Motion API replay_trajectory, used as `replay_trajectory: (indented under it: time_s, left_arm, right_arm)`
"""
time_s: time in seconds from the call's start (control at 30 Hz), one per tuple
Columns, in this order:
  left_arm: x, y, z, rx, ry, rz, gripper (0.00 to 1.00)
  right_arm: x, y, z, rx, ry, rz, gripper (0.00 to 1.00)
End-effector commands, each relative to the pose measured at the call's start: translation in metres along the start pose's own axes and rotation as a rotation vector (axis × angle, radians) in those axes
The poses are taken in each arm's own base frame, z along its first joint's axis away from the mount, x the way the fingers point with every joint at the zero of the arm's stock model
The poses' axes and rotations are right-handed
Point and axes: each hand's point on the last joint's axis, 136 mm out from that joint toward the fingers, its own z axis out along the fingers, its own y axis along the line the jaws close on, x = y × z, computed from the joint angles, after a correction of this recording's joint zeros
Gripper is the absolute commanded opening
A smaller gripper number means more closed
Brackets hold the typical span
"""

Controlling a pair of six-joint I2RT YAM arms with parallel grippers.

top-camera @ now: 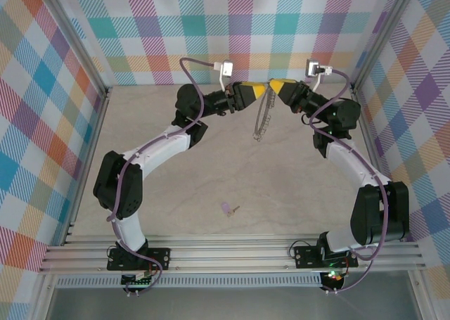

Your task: Put the keys on the keyring

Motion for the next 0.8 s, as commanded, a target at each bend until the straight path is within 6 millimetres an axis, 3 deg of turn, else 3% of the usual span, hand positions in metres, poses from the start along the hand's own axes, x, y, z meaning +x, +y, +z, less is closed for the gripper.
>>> replay_trajectory:
  time_s: [0.0, 0.77]
  left_arm:
    - [-0.018, -0.031, -0.003, 0.028, -0.057, 0.083, 0.38]
    - [-0.016, -0.030, 0.009, 0.078, -0.034, 0.051, 0.38]
  right_arm:
    - [-0.010, 0.016, -0.003, -0.024, -0.035, -0.067, 0.00]
    - [-0.011, 0.018, -0.004, -0.029, -0.036, -0.067, 0.00]
